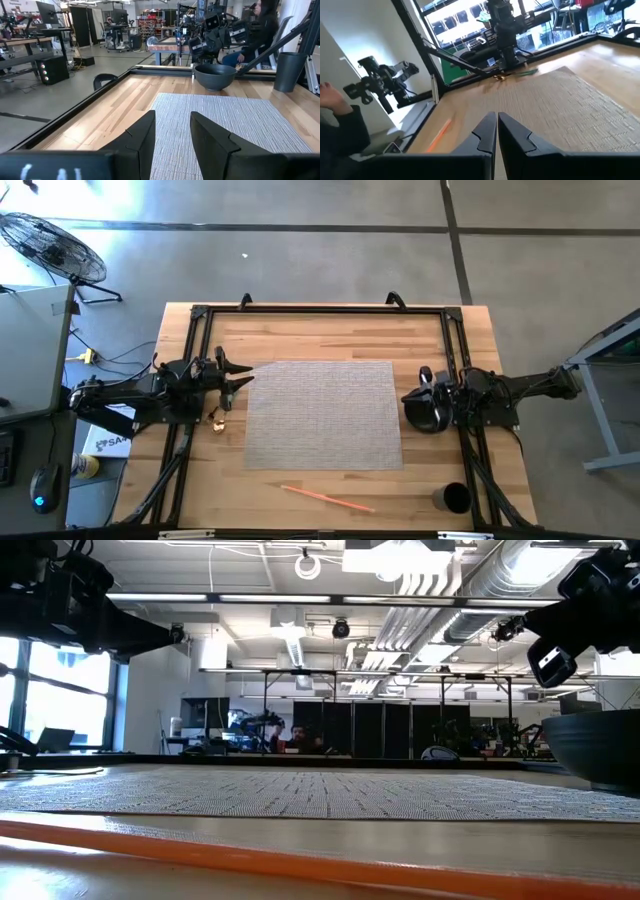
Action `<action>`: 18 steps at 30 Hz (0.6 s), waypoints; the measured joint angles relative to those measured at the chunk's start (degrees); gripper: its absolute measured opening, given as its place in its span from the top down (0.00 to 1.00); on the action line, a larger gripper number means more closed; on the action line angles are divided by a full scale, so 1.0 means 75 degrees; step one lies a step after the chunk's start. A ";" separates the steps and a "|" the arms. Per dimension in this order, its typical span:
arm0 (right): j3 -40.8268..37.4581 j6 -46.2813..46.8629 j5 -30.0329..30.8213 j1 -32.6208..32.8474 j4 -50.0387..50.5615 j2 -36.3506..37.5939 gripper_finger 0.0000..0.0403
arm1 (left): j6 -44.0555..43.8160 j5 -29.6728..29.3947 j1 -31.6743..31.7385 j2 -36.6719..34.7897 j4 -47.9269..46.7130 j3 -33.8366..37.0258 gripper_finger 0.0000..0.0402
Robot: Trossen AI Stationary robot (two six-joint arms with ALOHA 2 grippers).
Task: Pick & Place Utensil
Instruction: Put the black bowl on the gray mat
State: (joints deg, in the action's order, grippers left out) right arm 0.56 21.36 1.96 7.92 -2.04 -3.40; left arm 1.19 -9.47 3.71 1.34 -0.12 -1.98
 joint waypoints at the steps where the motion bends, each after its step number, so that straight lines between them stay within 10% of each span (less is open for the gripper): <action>1: -0.0003 -0.0110 0.0000 0.0000 0.0000 0.0000 0.97 | 0.0000 0.0000 0.0000 0.0000 0.0000 0.0000 0.70; 18: 0.0000 -0.0936 0.0872 0.0000 -0.0567 0.0000 0.97 | -0.0001 0.0000 0.0000 0.0000 0.0000 0.0000 0.70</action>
State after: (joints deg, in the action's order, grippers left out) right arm 0.55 14.34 8.50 7.92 -6.30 -3.40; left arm 1.18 -9.48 3.71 1.34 -0.12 -1.98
